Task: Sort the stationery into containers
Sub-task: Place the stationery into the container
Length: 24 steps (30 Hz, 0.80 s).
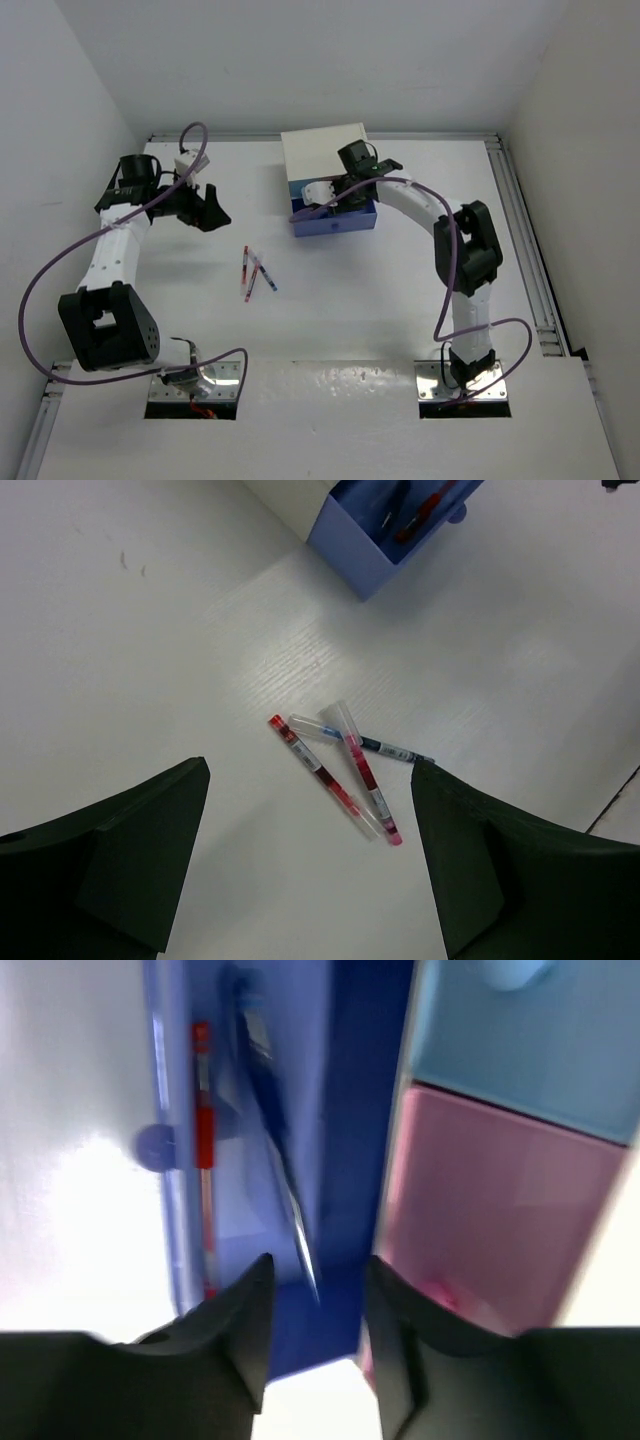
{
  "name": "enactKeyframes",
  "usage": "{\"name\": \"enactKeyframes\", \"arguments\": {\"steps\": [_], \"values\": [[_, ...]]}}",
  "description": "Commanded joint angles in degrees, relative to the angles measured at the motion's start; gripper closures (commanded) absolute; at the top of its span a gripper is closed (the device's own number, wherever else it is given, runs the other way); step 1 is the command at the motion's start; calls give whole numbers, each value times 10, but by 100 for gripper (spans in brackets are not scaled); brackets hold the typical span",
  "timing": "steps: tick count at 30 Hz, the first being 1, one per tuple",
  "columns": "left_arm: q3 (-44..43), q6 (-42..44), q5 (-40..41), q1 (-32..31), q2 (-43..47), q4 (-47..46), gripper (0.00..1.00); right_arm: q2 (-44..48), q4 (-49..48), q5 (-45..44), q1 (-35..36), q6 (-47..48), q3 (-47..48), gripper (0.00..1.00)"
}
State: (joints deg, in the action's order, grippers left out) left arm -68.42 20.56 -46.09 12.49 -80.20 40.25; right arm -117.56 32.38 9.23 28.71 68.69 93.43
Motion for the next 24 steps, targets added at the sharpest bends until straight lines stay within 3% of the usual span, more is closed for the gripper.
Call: {"name": "enactKeyframes", "arguments": {"steps": [1,5,8,11,15,20,24], "values": [[8,90,-28,7,45,7,11,40,-12,3,10,-49,-18,58],[25,138,-30,3,63,11,14,86,-10,15,15,-150,-21,54],[32,132,1,-14,63,11,22,144,-14,25,13,-266,-22,56],[71,60,49,-33,79,-37,31,205,-28,32,-4,-405,-58,57],[204,-67,106,-80,129,-113,37,354,-43,51,-55,-526,-187,57],[289,-222,208,-143,171,-204,42,478,-22,50,-114,-548,-293,56],[296,-273,316,-177,151,-229,46,544,0,59,-163,-569,-344,54]]}}
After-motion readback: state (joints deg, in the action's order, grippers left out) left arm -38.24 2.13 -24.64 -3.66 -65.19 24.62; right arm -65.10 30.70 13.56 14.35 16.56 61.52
